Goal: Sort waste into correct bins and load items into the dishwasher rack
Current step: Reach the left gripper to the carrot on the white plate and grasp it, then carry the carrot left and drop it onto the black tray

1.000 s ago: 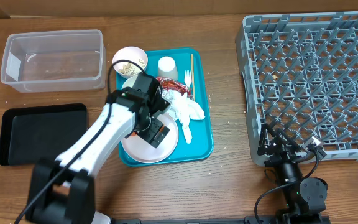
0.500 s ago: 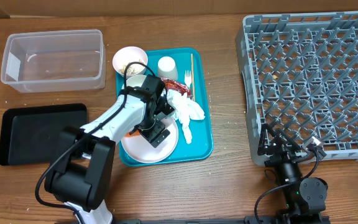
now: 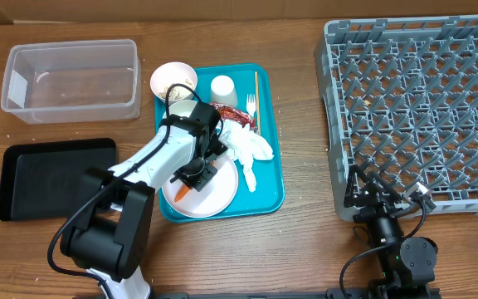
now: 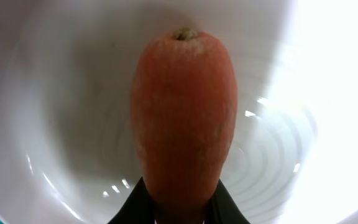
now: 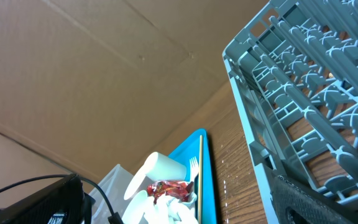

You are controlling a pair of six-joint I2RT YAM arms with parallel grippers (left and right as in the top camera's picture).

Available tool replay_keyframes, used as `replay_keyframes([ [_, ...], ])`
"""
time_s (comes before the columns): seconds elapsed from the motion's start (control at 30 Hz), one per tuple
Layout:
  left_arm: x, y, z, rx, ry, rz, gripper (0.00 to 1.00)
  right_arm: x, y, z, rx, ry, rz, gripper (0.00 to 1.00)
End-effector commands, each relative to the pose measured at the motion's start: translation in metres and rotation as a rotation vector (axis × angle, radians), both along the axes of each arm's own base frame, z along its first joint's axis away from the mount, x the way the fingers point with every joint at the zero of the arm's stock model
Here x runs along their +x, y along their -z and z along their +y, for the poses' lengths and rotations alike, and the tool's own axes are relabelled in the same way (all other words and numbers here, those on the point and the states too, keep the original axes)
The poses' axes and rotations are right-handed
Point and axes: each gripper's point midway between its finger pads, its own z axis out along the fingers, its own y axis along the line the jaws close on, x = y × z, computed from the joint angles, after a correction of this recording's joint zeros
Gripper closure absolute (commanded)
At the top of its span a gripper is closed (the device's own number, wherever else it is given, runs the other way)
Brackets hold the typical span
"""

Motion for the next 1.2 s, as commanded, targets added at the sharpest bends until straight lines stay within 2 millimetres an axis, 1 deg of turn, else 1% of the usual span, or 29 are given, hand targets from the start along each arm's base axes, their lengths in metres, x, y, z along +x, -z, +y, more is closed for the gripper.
replay_keyframes([
  [0.0,-0.002,0.0,0.006,0.038,-0.088,0.004,0.96,0.0,0.003,-0.001,-0.001,0.008,0.0,0.0],
  [0.07,0.003,-0.015,0.003,0.02,-0.109,-0.02,0.96,0.0,0.003,-0.001,-0.001,0.007,0.0,0.0],
  [0.1,0.006,-0.025,0.0,0.006,-0.118,-0.036,0.96,0.0,0.003,-0.001,-0.001,0.008,0.0,0.0],
  [0.13,0.009,-0.04,-0.003,-0.017,-0.127,-0.057,0.96,0.0,0.003,-0.001,-0.001,0.007,0.0,0.0],
  [0.17,0.017,-0.072,-0.007,-0.06,-0.156,-0.118,0.96,0.0,0.003,-0.001,-0.001,0.007,0.0,0.0],
  [0.23,0.021,-0.107,-0.008,-0.124,-0.171,-0.186,0.96,0.0,0.003,-0.001,-0.001,0.008,0.0,0.0],
  [0.27,0.024,-0.127,-0.004,-0.159,-0.19,-0.235,0.96,0.0,0.003,-0.001,-0.001,0.007,0.0,0.0],
  [0.3,0.028,-0.145,0.003,-0.182,-0.23,-0.289,0.96,0.0,0.003,-0.001,-0.001,0.008,0.0,0.0],
  [0.33,0.033,-0.176,0.03,-0.219,-0.345,-0.398,0.96,0.0,0.003,-0.001,-0.001,0.008,0.0,0.0],
  [0.37,0.035,-0.189,0.048,-0.231,-0.425,-0.446,0.95,0.0,0.003,-0.001,-0.001,0.007,0.0,0.0],
  [0.4,0.035,-0.204,0.085,-0.234,-0.577,-0.507,0.95,0.0,0.003,-0.001,-0.001,0.007,0.0,0.0],
  [0.47,0.031,-0.211,0.133,-0.231,-0.774,-0.545,0.96,0.0,0.003,-0.001,-0.001,0.007,0.0,0.0],
  [0.5,0.028,-0.21,0.157,-0.251,-0.874,-0.543,0.96,0.0,0.003,-0.001,-0.001,0.008,0.0,0.0],
  [0.53,0.025,-0.206,0.175,-0.275,-0.969,-0.534,0.96,0.0,0.003,-0.001,-0.001,0.008,0.0,0.0],
  [0.57,0.024,-0.204,0.184,-0.284,-1.013,-0.528,0.96,0.0,0.003,-0.001,-0.001,0.008,0.0,0.0],
  [0.63,0.017,-0.193,0.208,-0.308,-1.154,-0.504,0.96,0.0,0.003,-0.001,-0.001,0.007,0.0,0.0],
  [0.67,0.013,-0.182,0.224,-0.306,-1.247,-0.488,0.96,0.0,0.003,-0.001,-0.001,0.008,0.0,0.0],
  [0.77,0.002,-0.151,0.256,-0.281,-1.421,-0.458,0.96,0.0,0.003,-0.001,-0.001,0.008,0.0,0.0],
  [0.83,-0.008,-0.128,0.276,-0.257,-1.568,-0.444,0.96,0.0,0.003,-0.001,-0.001,0.008,0.0,0.0],
  [0.87,-0.013,-0.117,0.286,-0.252,-1.656,-0.436,0.96,0.0,0.003,-0.001,-0.001,0.007,0.0,0.0],
  [0.9,-0.022,-0.097,0.299,-0.249,-1.803,-0.403,0.96,0.0,0.003,-0.001,-0.001,0.007,0.0,0.0],
  [0.97,-0.033,-0.079,0.308,-0.243,-1.95,-0.342,0.96,0.0,0.003,-0.001,-0.001,0.008,0.0,0.0],
  [1.03,-0.036,-0.069,0.311,-0.246,-1.988,-0.307,0.96,0.0,0.003,-0.001,-0.001,0.008,0.0,0.0],
  [1.07,-0.036,-0.064,0.312,-0.242,-2.001,-0.292,0.9,0.0,0.003,-0.001,-0.001,0.007,0.0,0.0],
  [1.1,-0.037,-0.059,0.311,-0.238,-2.013,-0.273,0.32,0.0,0.003,-0.001,-0.001,0.008,0.0,0.0],
  [1.13,-0.036,-0.056,0.31,-0.244,-2.013,-0.259,0.0,0.0,0.003,-0.001,-0.001,0.008,0.0,0.0],
  [1.17,-0.036,-0.056,0.309,-0.247,-2.013,-0.255,0.0,0.0,0.003,-0.001,-0.001,0.007,0.0,0.0],
])
